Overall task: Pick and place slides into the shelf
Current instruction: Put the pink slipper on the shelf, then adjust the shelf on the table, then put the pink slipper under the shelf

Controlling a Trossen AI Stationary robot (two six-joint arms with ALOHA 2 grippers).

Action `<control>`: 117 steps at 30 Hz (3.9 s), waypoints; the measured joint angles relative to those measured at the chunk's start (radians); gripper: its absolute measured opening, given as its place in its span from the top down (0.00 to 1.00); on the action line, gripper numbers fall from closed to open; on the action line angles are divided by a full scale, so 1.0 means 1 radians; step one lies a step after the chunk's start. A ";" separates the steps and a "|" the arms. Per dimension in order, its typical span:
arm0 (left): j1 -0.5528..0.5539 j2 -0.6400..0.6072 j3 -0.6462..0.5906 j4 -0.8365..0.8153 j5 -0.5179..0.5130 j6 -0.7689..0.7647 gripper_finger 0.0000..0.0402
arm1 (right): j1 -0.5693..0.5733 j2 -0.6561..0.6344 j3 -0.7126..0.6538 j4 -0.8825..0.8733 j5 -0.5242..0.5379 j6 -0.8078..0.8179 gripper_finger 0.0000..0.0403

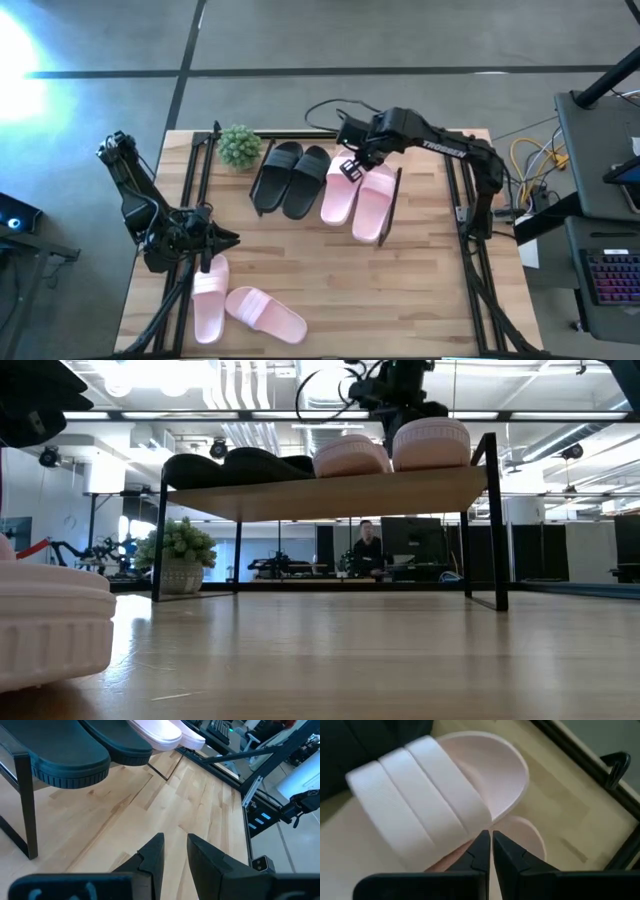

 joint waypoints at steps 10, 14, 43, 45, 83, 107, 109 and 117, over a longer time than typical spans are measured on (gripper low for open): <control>0.000 0.001 0.000 0.002 0.000 -0.003 0.83 | -0.001 -0.002 -0.174 0.168 -0.080 0.002 0.97; 0.000 0.001 0.003 0.002 0.000 -0.003 0.83 | 0.000 -0.001 -0.199 0.130 -0.092 0.001 0.97; 0.000 0.001 0.000 0.002 0.000 -0.002 0.83 | 0.231 -0.003 0.037 0.207 -0.371 0.078 0.97; 0.000 0.001 0.000 0.002 0.000 0.000 0.83 | 0.297 -0.003 0.026 0.204 -0.376 0.104 0.97; 0.000 0.021 -0.002 0.008 0.105 0.044 0.83 | 0.482 -0.076 -0.408 -0.057 0.130 0.757 0.97; 0.000 0.024 -0.002 0.035 0.267 0.050 0.83 | 0.483 -0.393 -0.490 0.252 -0.053 0.689 0.97; 0.000 0.033 -0.002 0.042 0.338 0.051 0.83 | 0.525 -0.394 -0.490 0.331 -0.039 0.689 0.97; -0.001 0.129 -0.002 0.201 0.667 0.051 0.83 | 0.652 -0.322 -0.490 0.540 -0.010 0.741 0.97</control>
